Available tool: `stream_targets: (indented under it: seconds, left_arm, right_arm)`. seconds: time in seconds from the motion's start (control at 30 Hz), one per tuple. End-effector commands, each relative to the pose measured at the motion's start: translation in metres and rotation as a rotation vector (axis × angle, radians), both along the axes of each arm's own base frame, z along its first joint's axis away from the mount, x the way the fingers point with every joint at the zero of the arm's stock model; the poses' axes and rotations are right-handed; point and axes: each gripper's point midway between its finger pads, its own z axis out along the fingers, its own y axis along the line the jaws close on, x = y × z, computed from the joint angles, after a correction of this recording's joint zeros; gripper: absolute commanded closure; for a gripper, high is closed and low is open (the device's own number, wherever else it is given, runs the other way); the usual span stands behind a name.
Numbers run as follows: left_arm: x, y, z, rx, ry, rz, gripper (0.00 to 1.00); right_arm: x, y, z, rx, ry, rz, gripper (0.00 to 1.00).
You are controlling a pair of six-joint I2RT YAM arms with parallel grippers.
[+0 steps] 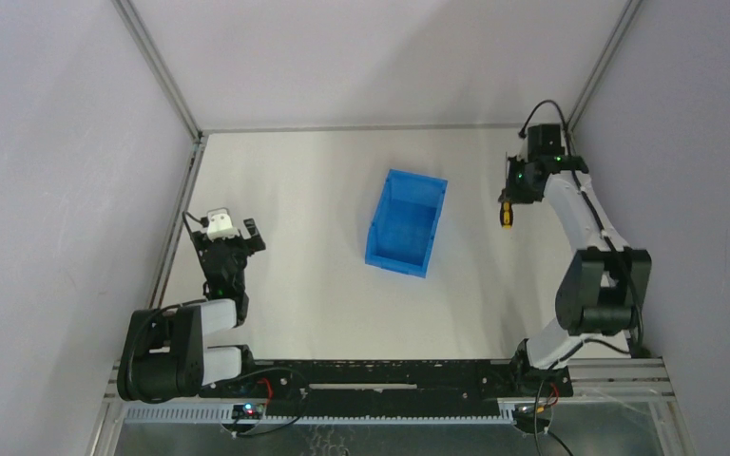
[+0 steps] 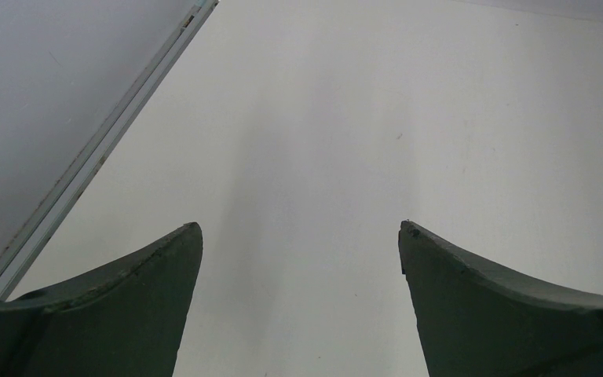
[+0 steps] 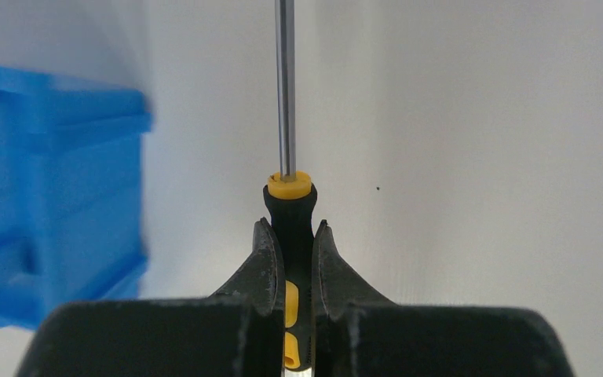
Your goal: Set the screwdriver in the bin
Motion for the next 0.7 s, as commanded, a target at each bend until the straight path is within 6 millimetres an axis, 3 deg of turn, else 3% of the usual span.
stream_targets:
  seconds: [0.0, 0.17, 0.3, 0.4, 0.53, 0.67]
  left_arm:
    - [0.011, 0.002, 0.031, 0.025, -0.098, 0.005, 0.00]
    - [0.011, 0.002, 0.031, 0.025, -0.098, 0.006, 0.00]
    - [0.011, 0.002, 0.031, 0.026, -0.098, 0.006, 0.00]
    - [0.011, 0.002, 0.031, 0.025, -0.098, 0.006, 0.00]
    - [0.011, 0.002, 0.031, 0.025, -0.098, 0.007, 0.00]
    - [0.011, 0.002, 0.031, 0.025, -0.098, 0.006, 0.00]
  right_arm:
    - [-0.013, 0.013, 0.072, 0.062, -0.091, -0.060, 1.00]
    - [-0.024, 0.058, 0.111, 0.073, -0.106, -0.018, 1.00]
    - [-0.024, 0.110, 0.139, 0.133, -0.163, 0.051, 1.00]
    - [-0.025, 0.151, 0.149, 0.199, -0.185, 0.119, 1.00]
    - [-0.029, 0.210, 0.148, 0.257, -0.173, 0.244, 1.00]
    - [-0.022, 0.234, 0.128, 0.221, -0.148, 0.255, 0.98]
